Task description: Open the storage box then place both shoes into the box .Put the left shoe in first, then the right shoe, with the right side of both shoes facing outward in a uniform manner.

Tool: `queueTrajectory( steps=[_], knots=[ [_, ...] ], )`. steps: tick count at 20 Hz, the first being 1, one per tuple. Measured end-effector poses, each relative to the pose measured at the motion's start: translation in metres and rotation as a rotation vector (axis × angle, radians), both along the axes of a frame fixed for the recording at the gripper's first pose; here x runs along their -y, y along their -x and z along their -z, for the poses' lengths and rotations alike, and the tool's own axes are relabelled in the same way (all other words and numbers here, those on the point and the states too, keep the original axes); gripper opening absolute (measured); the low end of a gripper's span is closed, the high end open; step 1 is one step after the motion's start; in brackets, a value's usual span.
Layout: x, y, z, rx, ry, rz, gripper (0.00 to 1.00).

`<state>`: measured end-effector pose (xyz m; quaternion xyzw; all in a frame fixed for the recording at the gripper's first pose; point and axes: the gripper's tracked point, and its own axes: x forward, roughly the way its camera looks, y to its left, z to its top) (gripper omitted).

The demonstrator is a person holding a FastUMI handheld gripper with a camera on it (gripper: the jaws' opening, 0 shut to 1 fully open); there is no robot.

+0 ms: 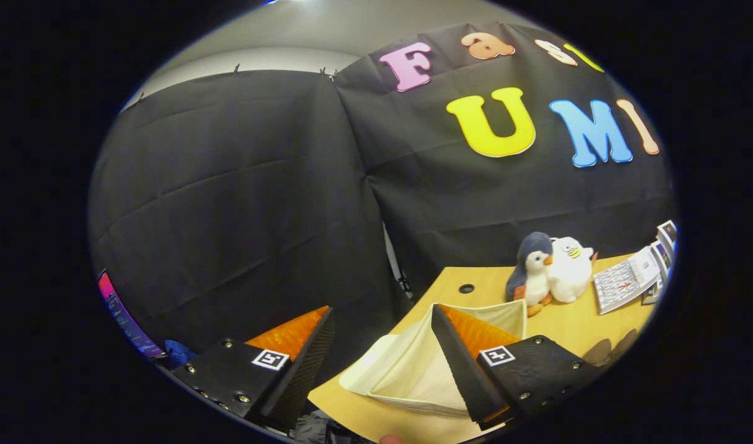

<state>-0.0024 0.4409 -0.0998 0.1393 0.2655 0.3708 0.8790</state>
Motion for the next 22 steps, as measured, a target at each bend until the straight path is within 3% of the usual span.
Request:
queueTrajectory(
  steps=[13,22],
  knots=[
    [0.177,-0.033,0.066,0.003,0.263,0.195,0.97],
    [0.262,-0.046,0.141,-0.109,0.42,0.236,0.98]
  ],
)
